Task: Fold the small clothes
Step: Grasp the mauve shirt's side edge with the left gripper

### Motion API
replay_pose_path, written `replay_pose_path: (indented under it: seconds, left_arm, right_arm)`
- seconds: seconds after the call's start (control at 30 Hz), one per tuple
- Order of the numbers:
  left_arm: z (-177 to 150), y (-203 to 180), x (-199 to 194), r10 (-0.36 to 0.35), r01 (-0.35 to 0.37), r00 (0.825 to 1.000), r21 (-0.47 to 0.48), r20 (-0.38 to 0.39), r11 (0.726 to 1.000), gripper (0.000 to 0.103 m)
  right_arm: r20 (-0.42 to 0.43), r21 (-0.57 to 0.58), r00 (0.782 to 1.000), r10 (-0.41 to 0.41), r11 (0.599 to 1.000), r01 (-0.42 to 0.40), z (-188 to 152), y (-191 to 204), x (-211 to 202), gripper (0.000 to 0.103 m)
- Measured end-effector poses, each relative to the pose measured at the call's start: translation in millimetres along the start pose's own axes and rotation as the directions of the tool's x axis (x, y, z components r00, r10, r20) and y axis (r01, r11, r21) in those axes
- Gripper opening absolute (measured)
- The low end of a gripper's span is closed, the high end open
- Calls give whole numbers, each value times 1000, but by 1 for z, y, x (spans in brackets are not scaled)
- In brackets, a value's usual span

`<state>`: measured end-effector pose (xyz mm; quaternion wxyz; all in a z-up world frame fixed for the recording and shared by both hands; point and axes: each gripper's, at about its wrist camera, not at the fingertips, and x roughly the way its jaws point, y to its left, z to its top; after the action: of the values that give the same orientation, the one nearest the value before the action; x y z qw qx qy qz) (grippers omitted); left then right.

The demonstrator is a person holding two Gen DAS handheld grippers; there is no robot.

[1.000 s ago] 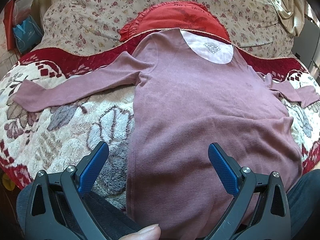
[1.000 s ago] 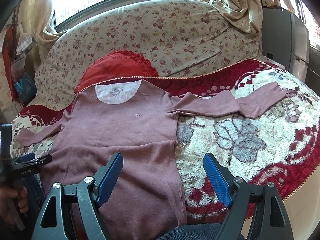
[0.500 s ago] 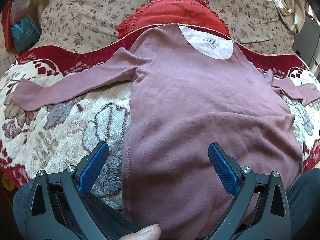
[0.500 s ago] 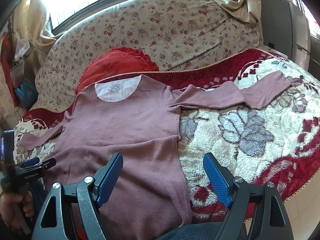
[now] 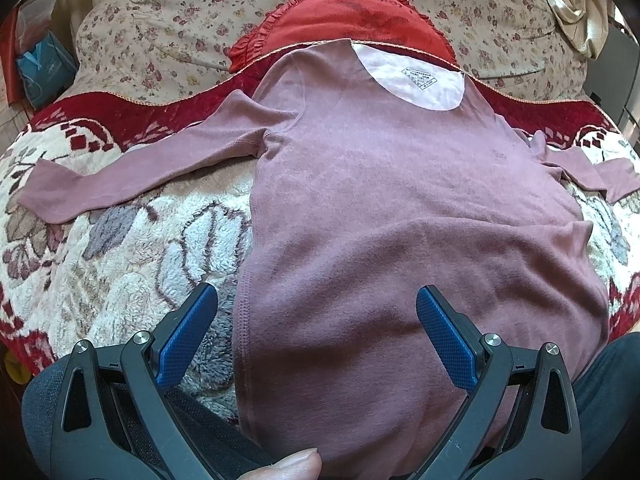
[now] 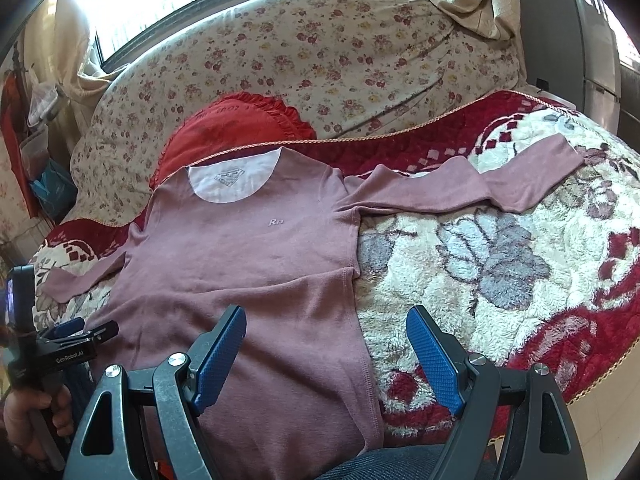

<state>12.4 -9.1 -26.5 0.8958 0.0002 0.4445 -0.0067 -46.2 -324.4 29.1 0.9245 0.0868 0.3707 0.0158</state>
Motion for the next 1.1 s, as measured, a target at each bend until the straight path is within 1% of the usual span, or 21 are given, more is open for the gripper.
replay_pose_path:
  seconds: [0.33,0.43,0.47,0.5,0.57,0.67,0.7,0.73,0.77,0.8,0.83,0.87,0.9,0.93,0.97,1.03,1.1]
  left_arm:
    - [1,0,0,6,-6,1000,1,5,1000,100]
    - [8,7,-8,4,-4,999,-25,37,1000,100]
    - [13,10,-13,11,-10,999,-22,49,1000,100]
    - [18,13,-17,22,-21,998,-19,57,1000,100]
    - [35,26,-32,37,-33,994,-37,100,999,100]
    - [65,59,-58,32,-17,983,-85,181,996,100]
    - [75,69,-63,43,-28,979,-76,198,997,103]
    - [86,80,-66,57,-46,977,-60,206,997,103]
    - [95,94,-68,58,-48,975,-50,213,998,103]
    - [102,110,-66,29,-21,977,-40,211,999,102]
    - [107,126,-61,-1,9,983,-41,182,999,102]
    - [108,141,-54,-6,13,989,-53,145,999,102]
    - [109,154,-47,-9,16,994,-64,106,998,102]
    - [108,172,-37,-10,15,998,-74,56,997,102]
    - [106,189,-29,1,2,1000,-85,30,996,102]
    - [98,219,-17,19,-19,1000,-118,-2,993,102]
    - [88,254,-1,-6,-5,998,-197,-57,980,102]
  right_arm:
    - [0,3,1000,1,1000,-1,0,-1,1,81]
    - [-3,46,1000,28,999,-28,8,-5,4,81]
    - [18,70,999,50,996,-51,16,-8,5,81]
    - [42,81,998,56,995,-59,22,-10,5,81]
    - [108,72,993,47,996,-55,41,-11,9,81]
    - [150,60,988,25,998,-34,67,-10,25,81]
    - [158,59,987,29,998,-38,76,-10,34,81]
    - [157,57,987,27,998,-36,83,-9,42,81]
    - [159,45,987,14,999,-22,88,-7,51,81]
    - [170,14,985,-5,1000,2,89,-4,61,81]
    - [169,2,986,-12,1000,12,89,-4,66,81]
    - [135,-2,990,-25,1000,26,85,-3,76,81]
    - [86,22,996,-10,1000,8,85,-6,83,81]
    - [72,40,997,13,999,-16,84,-11,86,81]
    - [65,55,997,32,998,-36,83,-14,86,81]
    - [69,52,997,28,998,-32,81,-15,84,81]
    - [66,62,997,39,997,-43,81,-19,84,81]
